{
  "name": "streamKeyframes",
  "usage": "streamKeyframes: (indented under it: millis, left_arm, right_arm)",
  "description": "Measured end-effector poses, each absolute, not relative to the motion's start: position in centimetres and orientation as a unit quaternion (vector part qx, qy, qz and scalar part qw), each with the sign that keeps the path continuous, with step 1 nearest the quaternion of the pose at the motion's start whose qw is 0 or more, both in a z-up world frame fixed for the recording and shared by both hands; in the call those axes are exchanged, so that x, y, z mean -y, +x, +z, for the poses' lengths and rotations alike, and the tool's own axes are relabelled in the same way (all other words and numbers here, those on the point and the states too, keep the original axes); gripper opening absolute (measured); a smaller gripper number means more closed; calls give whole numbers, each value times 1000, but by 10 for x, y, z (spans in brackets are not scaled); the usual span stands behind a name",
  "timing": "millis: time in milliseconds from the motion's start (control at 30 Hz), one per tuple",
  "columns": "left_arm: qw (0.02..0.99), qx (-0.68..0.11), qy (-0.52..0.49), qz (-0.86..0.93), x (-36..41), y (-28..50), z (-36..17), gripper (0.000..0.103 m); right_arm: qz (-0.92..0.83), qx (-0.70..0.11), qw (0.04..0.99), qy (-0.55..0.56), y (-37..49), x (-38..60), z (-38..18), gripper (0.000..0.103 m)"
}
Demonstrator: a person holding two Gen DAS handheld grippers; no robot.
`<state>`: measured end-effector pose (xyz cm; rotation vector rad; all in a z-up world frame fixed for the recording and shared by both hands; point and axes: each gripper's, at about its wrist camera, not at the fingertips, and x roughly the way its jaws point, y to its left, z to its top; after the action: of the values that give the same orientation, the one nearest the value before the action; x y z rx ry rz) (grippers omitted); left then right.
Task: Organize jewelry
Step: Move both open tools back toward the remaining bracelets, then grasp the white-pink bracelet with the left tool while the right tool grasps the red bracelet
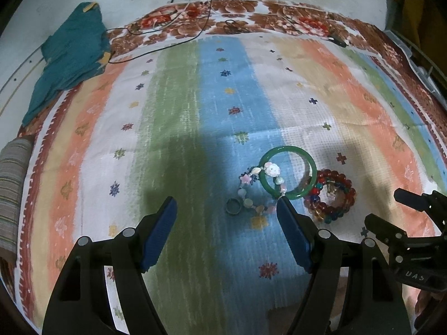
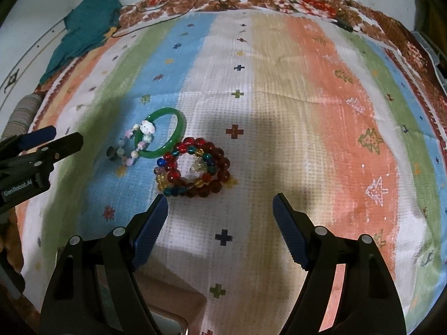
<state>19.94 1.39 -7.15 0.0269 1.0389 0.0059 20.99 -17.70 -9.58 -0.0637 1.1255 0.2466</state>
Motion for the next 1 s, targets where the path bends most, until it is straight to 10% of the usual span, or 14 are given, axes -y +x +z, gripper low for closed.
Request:
streamKeyframes:
  millis: [733, 1000]
  left_arm:
    - [839, -545, 14, -3, -18, 247, -118, 72]
    - [825, -563, 44, 10, -11, 255, -136, 62]
  right_arm:
    - [114, -554, 824, -26, 241, 175, -117, 77]
    - [116, -563, 818, -18, 245, 172, -125, 60]
